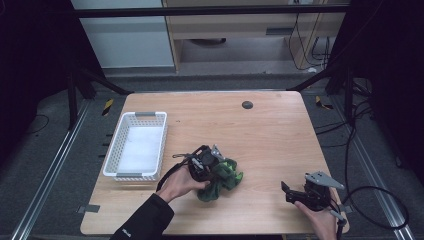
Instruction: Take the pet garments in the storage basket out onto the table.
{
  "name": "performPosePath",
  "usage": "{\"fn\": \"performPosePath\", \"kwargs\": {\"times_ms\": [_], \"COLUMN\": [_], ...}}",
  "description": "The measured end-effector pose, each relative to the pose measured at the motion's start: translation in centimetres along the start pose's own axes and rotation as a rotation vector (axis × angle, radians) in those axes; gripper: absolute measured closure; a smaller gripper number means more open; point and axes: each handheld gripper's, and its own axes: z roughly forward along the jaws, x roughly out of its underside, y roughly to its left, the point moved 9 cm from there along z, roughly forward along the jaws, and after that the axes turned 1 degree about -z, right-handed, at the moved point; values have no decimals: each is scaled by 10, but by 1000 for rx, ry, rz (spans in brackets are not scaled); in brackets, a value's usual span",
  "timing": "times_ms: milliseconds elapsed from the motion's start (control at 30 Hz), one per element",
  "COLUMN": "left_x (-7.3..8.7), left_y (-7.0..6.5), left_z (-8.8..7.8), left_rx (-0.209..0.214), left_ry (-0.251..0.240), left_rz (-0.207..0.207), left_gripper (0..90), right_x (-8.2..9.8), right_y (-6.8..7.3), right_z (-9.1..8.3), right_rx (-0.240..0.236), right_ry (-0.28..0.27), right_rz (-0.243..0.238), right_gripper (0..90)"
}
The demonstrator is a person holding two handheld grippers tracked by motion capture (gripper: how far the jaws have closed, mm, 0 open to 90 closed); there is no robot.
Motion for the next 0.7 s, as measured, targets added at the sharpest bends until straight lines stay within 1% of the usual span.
{"fn": "performPosePath", "kwargs": {"times_ms": [133, 300, 367, 567, 700], "left_x": [2, 3, 3, 4, 5], "left_y": [-1, -3, -3, -3, -3], "left_z": [4, 5, 5, 4, 1], "left_rx": [4, 5, -3, -13, -21], "left_ry": [10, 6, -1, -13, -35], "left_rz": [2, 9, 17, 17, 17], "left_gripper": [682, 602, 569, 455, 390], "right_x": [0, 0, 0, 0, 1], "right_y": [-1, 0, 0, -1, -1], "right_z": [0, 0, 0, 1, 1], "right_rx": [3, 0, 0, 2, 2], "right_ry": [-2, 1, 1, 1, 1], "right_rz": [-5, 0, 0, -6, -3], "right_gripper": [69, 68, 68, 66, 64]}}
